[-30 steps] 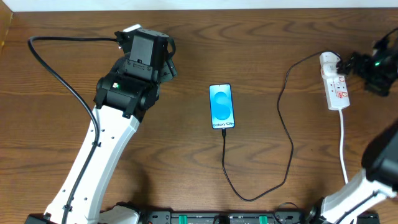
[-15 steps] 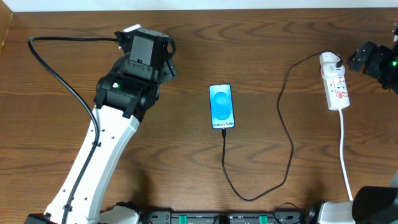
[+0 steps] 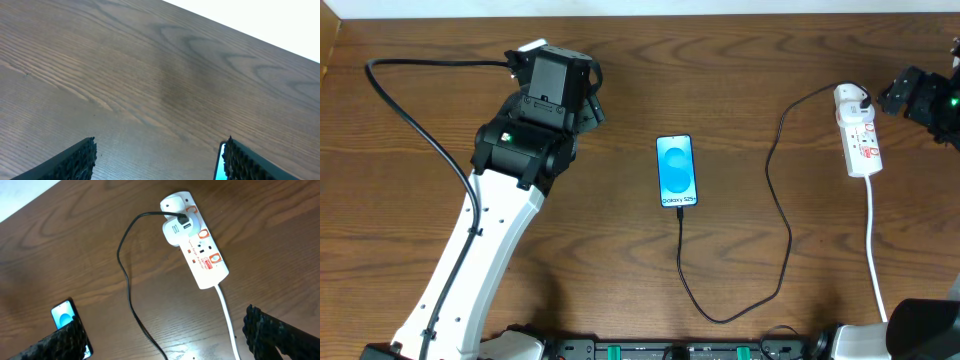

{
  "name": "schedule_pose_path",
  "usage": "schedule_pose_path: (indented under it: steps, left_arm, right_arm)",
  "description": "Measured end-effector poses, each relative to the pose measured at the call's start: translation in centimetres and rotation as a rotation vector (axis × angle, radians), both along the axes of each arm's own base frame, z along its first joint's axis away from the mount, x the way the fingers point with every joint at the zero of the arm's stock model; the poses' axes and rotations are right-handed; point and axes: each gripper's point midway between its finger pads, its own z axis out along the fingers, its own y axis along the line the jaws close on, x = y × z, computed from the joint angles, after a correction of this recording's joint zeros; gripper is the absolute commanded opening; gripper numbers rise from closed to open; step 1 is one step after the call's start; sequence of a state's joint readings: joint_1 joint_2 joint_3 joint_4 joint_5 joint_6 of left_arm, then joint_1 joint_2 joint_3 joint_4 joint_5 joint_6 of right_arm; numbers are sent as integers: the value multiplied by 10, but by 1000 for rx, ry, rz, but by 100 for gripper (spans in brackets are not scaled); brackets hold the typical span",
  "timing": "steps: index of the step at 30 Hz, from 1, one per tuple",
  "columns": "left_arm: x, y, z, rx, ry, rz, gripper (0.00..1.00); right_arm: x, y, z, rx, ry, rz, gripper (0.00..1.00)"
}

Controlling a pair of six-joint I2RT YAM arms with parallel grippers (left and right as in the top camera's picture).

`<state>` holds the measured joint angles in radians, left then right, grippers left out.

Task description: Plug charger to phone and switch on socket

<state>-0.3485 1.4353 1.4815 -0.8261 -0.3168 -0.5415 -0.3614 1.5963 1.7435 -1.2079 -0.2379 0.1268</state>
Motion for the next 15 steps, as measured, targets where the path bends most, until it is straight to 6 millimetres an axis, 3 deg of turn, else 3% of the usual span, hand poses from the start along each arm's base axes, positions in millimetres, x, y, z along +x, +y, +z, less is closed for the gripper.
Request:
schedule_pose_path:
  steps: [15]
  left_arm:
    - [-5,2,-4,10,29,0,81]
  right_arm:
    - [0,0,0,0,0,0,99]
